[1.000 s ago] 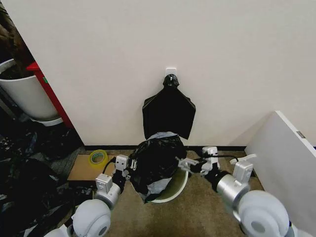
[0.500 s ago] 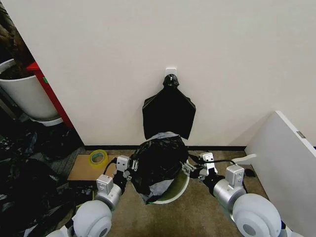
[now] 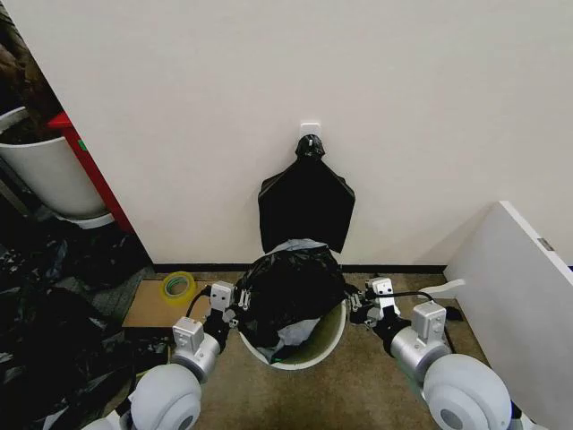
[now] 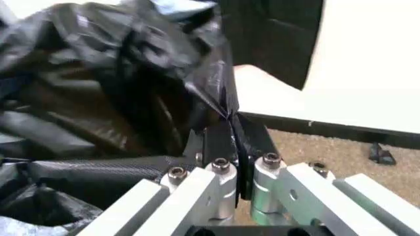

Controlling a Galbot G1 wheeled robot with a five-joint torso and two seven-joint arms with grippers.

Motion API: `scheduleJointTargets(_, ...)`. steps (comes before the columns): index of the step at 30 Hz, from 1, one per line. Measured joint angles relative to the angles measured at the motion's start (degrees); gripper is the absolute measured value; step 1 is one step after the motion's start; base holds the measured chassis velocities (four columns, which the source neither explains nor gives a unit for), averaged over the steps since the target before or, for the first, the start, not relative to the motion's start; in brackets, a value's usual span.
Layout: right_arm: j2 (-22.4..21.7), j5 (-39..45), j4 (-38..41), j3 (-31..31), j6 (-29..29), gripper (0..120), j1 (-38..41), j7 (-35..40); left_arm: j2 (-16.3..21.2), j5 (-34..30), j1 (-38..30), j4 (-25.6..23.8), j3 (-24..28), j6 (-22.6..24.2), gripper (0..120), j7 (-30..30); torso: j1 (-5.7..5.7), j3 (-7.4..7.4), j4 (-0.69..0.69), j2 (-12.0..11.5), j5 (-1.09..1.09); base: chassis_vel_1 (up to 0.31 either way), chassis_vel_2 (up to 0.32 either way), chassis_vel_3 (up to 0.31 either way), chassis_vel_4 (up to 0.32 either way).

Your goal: Place the garbage bag over the trash bin.

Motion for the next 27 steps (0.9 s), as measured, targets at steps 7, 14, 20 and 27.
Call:
scheduleJointTargets(7,-0.6,2.3,-3.6,1.6,0.5,0,-0.5,0.0,-0.3,-4.7,0.0,-0.1,-0.7,-1.7,4,0.3,0.00,0.00,0.00,0.0,0.00,0.000,0.000,0.000,0.000)
scheduleJointTargets(14,-1.3,5.2,-4.4,3.4,0.0,0,-1.9,-0.5,-0.7,-8.3,-0.2,0.4,-1.3,-2.3,4,0.0,0.00,0.00,0.00,0.0,0.00,0.000,0.000,0.000,0.000)
scheduleJointTargets(20,-1.2,9.1,-4.7,5.3,0.4,0,-4.9,-6.9,-1.6,-15.0,-1.0,0.5,-1.4,-1.1,4,-2.5,0.00,0.00,0.00,0.0,-0.01,0.000,0.000,0.000,0.000)
scheduleJointTargets(27,-0.2,12.7,-5.2,5.8,1.1,0,-5.7,-9.7,-1.5,-16.8,-0.8,-0.3,-1.7,-0.4,4,-3.1,0.00,0.00,0.00,0.0,0.00,0.000,0.000,0.000,0.000)
